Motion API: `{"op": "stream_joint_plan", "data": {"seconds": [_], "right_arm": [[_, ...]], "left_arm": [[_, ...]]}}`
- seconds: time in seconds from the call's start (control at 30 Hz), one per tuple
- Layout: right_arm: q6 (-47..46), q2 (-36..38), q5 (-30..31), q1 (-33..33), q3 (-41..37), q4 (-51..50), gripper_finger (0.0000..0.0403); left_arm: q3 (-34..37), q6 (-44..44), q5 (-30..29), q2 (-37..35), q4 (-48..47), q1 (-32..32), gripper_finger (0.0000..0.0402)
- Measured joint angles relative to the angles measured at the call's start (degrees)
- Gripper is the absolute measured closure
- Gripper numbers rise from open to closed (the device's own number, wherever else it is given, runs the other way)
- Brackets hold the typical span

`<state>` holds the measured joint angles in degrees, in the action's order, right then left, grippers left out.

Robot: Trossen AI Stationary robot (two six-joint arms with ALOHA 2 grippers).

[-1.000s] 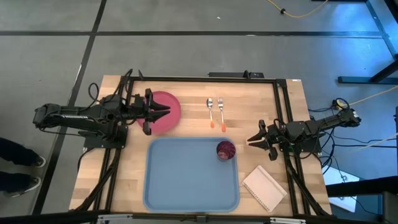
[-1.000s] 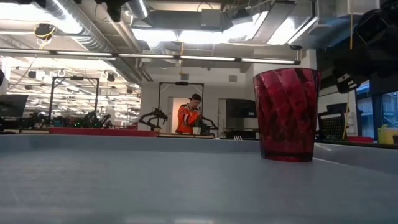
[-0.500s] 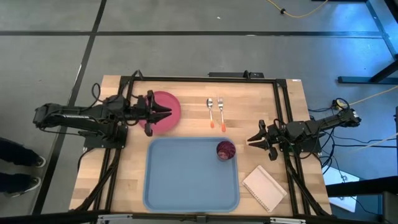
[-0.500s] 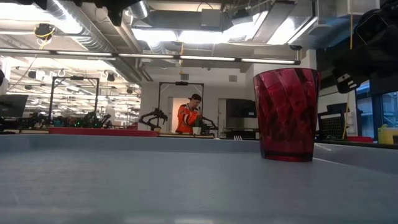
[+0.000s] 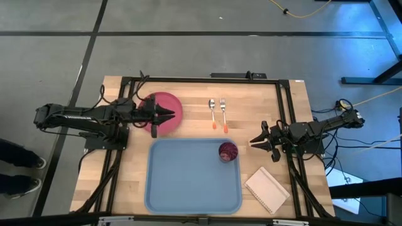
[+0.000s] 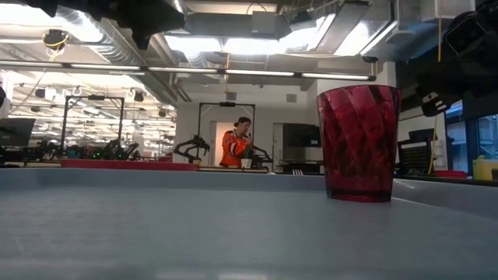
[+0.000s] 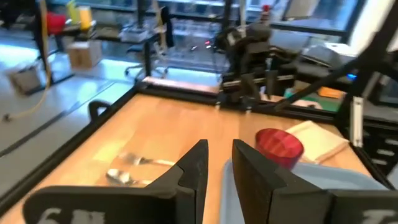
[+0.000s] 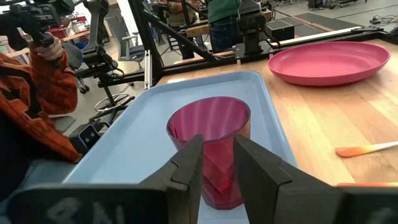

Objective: Pick and place plate/cup/fork/spoon on tray
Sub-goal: Put the pink plate on the bottom left of the red cup

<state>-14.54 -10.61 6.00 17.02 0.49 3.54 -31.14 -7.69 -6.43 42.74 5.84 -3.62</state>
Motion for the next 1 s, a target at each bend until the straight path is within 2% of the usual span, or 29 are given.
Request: {"op": "stream_joint_plan", "data": {"seconds": [0.27, 0.4, 0.5, 0.63, 0.83, 1.0], "right_arm": [[0.01, 0.0, 0.0, -0.01, 0.0, 0.0, 0.0311], [0.01, 0.0, 0.0, 0.0, 0.0, -0.01, 0.0311], [0.01, 0.0, -0.02, -0.01, 0.0, -0.01, 0.0311], [0.01, 0.0, 0.0, 0.0, 0.02, -0.03, 0.0311], [0.01, 0.0, -0.02, -0.01, 0.02, -0.17, 0.0311], [0.03, 0.01, -0.02, -0.01, 0.02, -0.3, 0.0311]], "left_arm": [[-0.04, -2.29, -5.75, 1.22, -1.87, 0.02, 0.0335], [-4.88, -0.88, -8.48, 1.85, -12.41, -0.12, 0.0335], [-11.23, -0.69, -11.49, 5.06, -21.37, -0.27, 0.0335], [-18.46, 0.65, -12.56, 9.24, -31.63, -0.22, 0.0335], [-19.04, 0.29, -13.5, 15.95, -34.0, -1.24, 0.0335], [-19.02, -2.6, -13.8, 21.08, -37.45, -4.86, 0.0335]]}}
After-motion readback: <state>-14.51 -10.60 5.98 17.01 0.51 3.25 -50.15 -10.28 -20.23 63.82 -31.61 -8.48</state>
